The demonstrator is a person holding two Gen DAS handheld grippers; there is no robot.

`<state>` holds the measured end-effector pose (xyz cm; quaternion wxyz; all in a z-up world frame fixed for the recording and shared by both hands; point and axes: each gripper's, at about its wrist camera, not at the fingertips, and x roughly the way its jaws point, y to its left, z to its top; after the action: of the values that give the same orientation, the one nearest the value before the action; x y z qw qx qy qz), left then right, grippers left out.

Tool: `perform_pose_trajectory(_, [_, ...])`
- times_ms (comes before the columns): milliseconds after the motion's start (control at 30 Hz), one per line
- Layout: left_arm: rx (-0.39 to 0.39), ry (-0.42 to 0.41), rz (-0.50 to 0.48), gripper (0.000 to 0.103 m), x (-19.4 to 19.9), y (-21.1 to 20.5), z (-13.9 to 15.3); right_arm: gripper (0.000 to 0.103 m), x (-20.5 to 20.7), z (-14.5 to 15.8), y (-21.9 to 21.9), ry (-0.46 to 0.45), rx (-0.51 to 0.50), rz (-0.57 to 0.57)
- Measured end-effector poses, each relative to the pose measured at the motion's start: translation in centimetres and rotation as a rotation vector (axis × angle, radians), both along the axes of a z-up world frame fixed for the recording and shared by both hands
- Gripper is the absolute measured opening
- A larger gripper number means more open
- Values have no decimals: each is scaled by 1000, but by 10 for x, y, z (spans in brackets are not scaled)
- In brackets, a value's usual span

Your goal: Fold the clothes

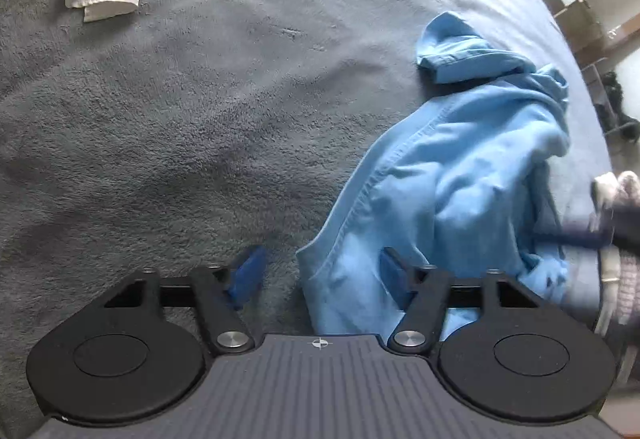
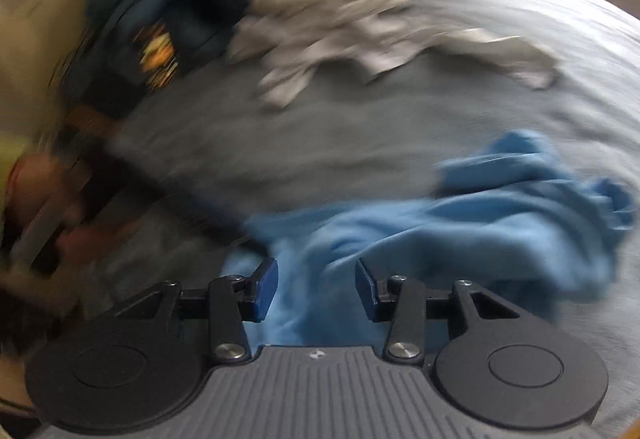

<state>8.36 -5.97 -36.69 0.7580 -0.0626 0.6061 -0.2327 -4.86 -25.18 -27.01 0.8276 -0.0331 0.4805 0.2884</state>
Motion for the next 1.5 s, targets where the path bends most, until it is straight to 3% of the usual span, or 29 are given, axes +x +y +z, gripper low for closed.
perform_pose_trajectory(33, [8,-11,-2,29,1,-2,0,45,-4,-5,11,-5,-15,26])
perform_pose_trajectory(100, [17,-19,-5,14,3,-5,3,46,-12,-14,31,-14,-43,74])
perform_pose_trajectory(200, [-17,-22,12,6,2,-8,12,46,-17,-24,53,-24,-69,93])
perform_pose_trajectory(467, [-174,18,78,4,-5,-9,45,49,-18,-31,70,-82,-105,-23])
perform_pose_trajectory(567, [-243,29,76,4,-7,-17,56,26,-20,-23,55,-97,-76,-114])
perform_pose_trajectory(600, [-265,31,65,4,-8,-22,59,15,-22,-18,49,-104,-66,-146])
perform_pose_trajectory(767, [-362,11,-8,9,-7,-49,74,8,-35,8,6,-138,-85,-295])
perform_pose_trajectory(833, [-372,-20,-34,22,-5,-60,80,8,-41,16,-18,-139,-116,-359])
perform_pose_trajectory(933, [-331,-68,-68,23,1,-76,84,8,-50,26,-60,-134,-166,-463])
perform_pose_trajectory(1067, [-200,-153,-162,23,7,-101,78,7,-60,37,-114,-138,-239,-588])
perform_pose_trajectory(1333, [7,-421,-525,42,-7,-181,59,7,-78,47,-186,-153,-334,-751])
perform_pose_trajectory(1500, [74,-576,-748,43,-18,-227,50,8,-86,43,-207,-146,-348,-801])
